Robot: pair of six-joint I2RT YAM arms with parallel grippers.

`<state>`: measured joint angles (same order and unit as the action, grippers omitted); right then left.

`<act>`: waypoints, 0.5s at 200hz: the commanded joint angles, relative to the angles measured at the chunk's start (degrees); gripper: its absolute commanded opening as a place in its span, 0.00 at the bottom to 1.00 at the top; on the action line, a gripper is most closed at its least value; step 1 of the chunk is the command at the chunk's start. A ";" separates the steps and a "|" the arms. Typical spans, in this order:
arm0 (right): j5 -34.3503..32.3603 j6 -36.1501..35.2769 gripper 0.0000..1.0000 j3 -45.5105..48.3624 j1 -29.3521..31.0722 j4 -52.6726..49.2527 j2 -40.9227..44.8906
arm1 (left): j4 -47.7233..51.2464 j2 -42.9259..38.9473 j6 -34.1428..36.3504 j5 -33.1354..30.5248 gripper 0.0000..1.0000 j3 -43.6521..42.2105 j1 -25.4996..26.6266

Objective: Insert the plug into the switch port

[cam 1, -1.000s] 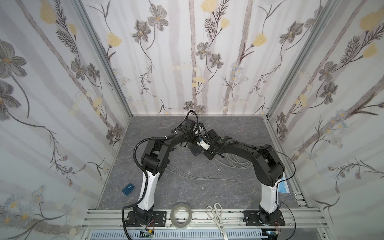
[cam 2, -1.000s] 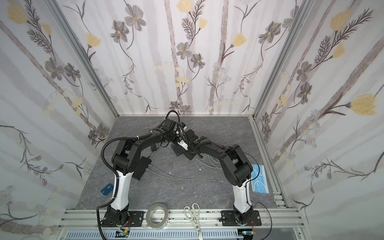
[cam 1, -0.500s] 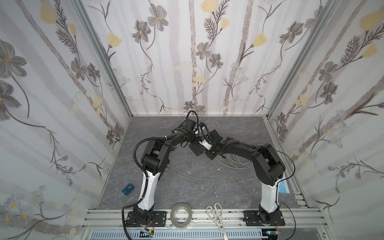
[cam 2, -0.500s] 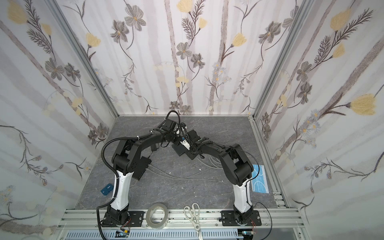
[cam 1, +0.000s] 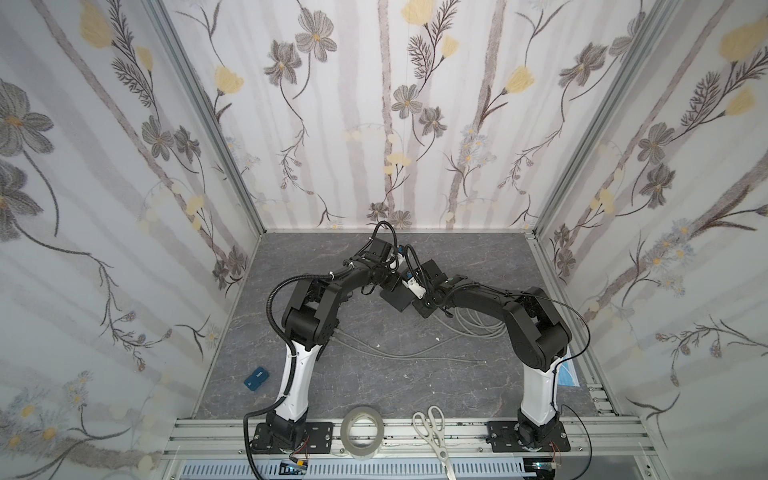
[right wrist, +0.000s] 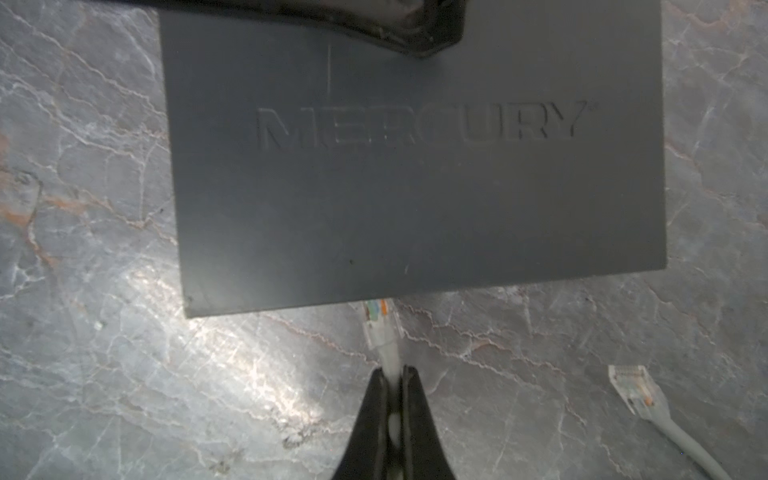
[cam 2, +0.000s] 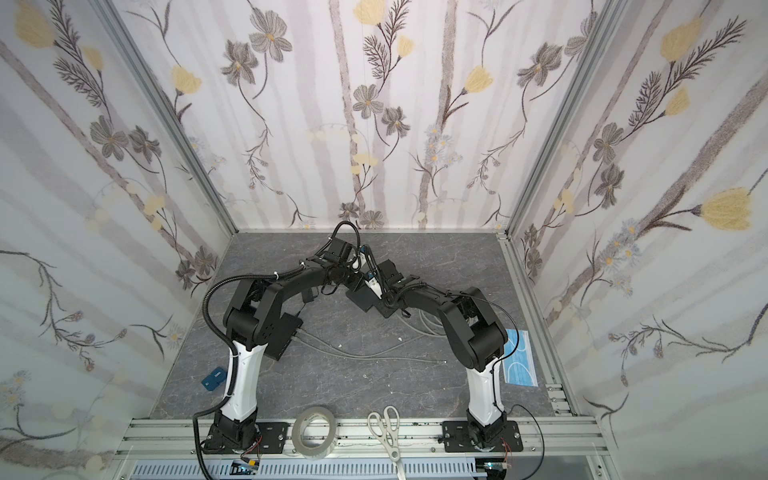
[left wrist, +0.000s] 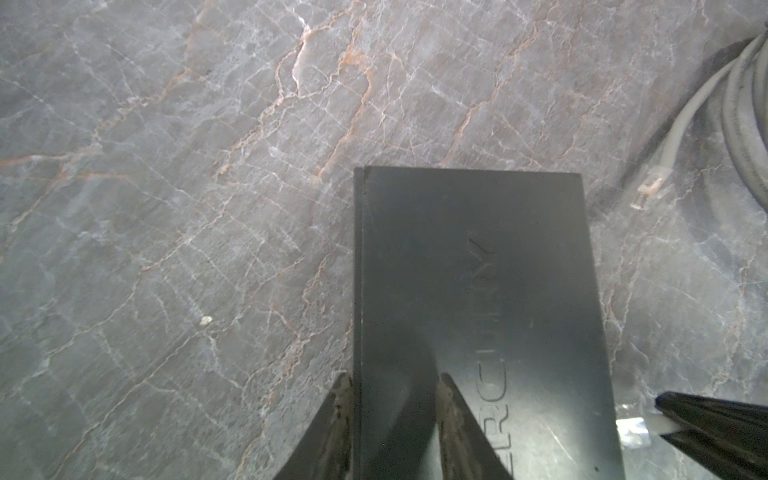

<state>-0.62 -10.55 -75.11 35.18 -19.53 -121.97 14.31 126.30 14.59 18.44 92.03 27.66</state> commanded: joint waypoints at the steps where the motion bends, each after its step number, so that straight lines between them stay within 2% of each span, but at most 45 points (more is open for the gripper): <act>1: 1.52 1.32 0.00 0.38 -0.13 12.35 0.94 | 2.59 -1.34 -0.96 5.23 0.35 -1.92 0.47; 21: 2.20 1.11 0.00 1.31 -0.24 12.52 1.18 | 0.23 -3.66 -2.21 5.65 0.35 -4.25 0.47; 45: 2.95 1.12 0.00 3.46 -0.40 14.04 2.07 | -1.49 -7.92 -2.33 2.28 0.38 -7.52 0.40; 71: 4.85 1.33 0.00 5.57 -0.38 16.00 2.31 | 0.96 -9.57 -3.02 1.32 0.41 -8.36 -0.07; 100: 5.45 1.58 0.00 8.11 -0.38 18.72 3.52 | -0.37 -11.82 -7.04 1.25 0.41 -11.69 -0.24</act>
<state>2.79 -10.09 -68.27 34.79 -7.60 -120.03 13.61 116.29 11.49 19.33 82.28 27.64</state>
